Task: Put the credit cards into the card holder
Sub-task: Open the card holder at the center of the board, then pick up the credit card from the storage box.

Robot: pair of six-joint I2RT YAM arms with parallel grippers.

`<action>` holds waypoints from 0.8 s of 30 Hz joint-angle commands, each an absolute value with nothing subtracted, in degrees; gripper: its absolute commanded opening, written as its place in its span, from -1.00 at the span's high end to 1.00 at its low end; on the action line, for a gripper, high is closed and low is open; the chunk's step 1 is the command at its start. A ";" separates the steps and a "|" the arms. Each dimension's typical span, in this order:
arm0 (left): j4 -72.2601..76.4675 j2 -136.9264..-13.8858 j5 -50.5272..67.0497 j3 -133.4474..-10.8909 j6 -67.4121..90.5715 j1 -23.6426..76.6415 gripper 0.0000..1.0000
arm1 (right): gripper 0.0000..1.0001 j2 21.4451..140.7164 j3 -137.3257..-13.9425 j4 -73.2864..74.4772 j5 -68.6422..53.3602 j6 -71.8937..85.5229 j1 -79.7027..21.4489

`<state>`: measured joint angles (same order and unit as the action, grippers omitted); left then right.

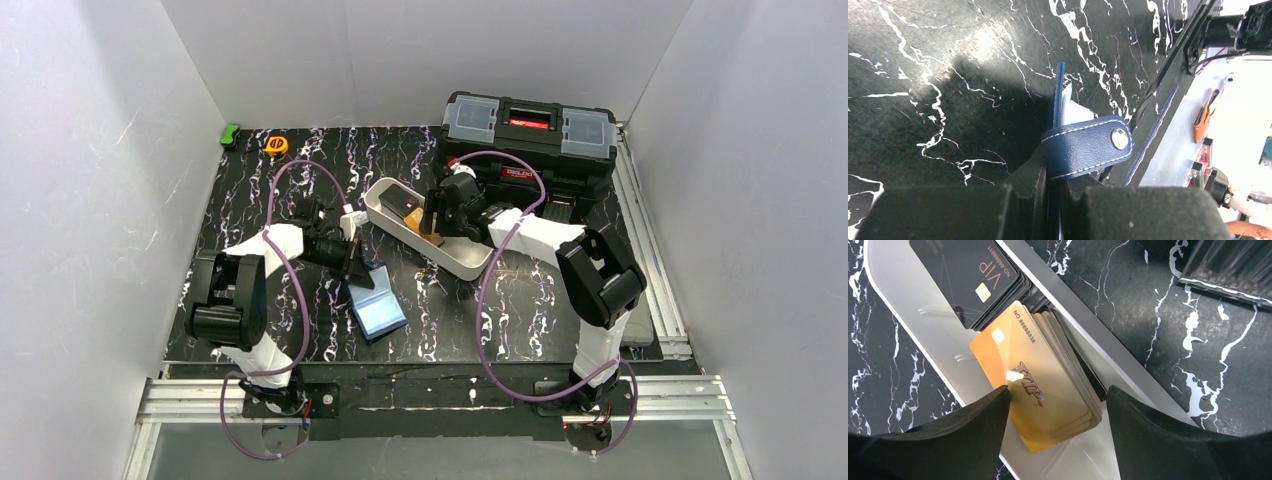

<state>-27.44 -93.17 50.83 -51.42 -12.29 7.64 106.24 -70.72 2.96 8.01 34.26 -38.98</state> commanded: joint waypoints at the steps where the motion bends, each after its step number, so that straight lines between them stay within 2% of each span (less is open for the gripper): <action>1: -32.98 -89.70 53.10 -51.89 -20.08 7.43 1.00 | -0.51 107.15 -71.90 -3.47 8.57 33.83 -38.40; 14: -36.88 -86.39 52.36 -51.23 -26.64 7.38 1.00 | -0.02 107.23 -68.21 -6.05 12.93 33.30 -38.34; 24: -37.44 -84.92 52.49 -51.42 -27.63 7.40 1.00 | 0.13 104.40 -61.97 -8.00 13.25 33.91 -38.41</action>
